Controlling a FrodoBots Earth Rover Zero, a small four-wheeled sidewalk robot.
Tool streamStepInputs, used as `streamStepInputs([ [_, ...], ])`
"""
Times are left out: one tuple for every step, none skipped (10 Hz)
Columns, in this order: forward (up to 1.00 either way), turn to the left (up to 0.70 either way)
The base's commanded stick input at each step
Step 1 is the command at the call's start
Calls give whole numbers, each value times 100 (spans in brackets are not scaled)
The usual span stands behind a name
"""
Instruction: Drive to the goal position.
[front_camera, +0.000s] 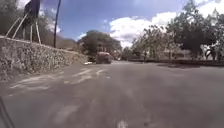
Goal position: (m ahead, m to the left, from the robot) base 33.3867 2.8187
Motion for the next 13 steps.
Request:
streamStepInputs([
  [85,-7],
  [85,-18],
  [85,1],
  [85,1],
  [85,1],
  [85,1],
  [85,1],
  [85,1],
  [85,1],
  [85,1],
  [85,1],
  [85,1],
  [85,1],
])
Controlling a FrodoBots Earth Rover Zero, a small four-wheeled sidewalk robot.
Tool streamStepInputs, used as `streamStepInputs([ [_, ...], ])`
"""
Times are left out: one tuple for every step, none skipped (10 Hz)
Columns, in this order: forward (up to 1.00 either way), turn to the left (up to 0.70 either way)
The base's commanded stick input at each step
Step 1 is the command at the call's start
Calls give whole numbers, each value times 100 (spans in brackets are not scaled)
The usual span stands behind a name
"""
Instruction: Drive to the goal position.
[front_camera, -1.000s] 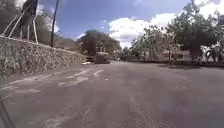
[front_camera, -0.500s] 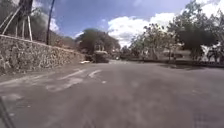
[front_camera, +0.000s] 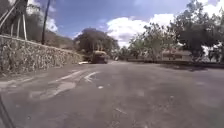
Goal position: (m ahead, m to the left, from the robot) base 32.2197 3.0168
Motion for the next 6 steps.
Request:
streamStepInputs([
  [85,2],
  [85,3],
  [85,4],
  [85,4],
  [85,4],
  [85,3],
])
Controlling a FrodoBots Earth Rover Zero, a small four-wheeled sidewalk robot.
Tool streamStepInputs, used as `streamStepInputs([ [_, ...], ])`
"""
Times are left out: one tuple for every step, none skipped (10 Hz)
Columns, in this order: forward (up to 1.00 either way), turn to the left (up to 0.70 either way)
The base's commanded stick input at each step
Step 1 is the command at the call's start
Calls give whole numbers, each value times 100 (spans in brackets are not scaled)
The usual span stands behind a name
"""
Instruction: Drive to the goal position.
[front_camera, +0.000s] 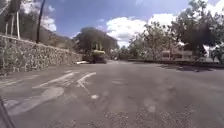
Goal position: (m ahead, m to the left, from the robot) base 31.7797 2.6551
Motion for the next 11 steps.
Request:
streamStepInputs([
  [85,3],
  [85,2],
  [85,1],
  [85,1],
  [85,1],
  [85,1],
  [85,1],
  [85,1],
  [85,1],
  [85,1],
  [85,1],
])
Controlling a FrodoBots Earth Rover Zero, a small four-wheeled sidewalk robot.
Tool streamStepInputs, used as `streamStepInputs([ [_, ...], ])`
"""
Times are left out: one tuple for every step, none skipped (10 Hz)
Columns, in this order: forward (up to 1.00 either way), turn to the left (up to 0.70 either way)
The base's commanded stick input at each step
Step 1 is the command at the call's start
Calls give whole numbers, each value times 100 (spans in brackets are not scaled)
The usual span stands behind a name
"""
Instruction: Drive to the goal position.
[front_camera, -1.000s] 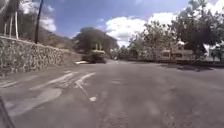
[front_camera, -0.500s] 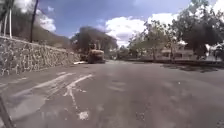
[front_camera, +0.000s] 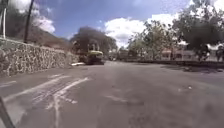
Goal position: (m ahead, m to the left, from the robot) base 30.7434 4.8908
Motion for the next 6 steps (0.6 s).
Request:
streamStepInputs([
  [85,1],
  [85,1],
  [85,1],
  [85,1],
  [85,1],
  [85,1],
])
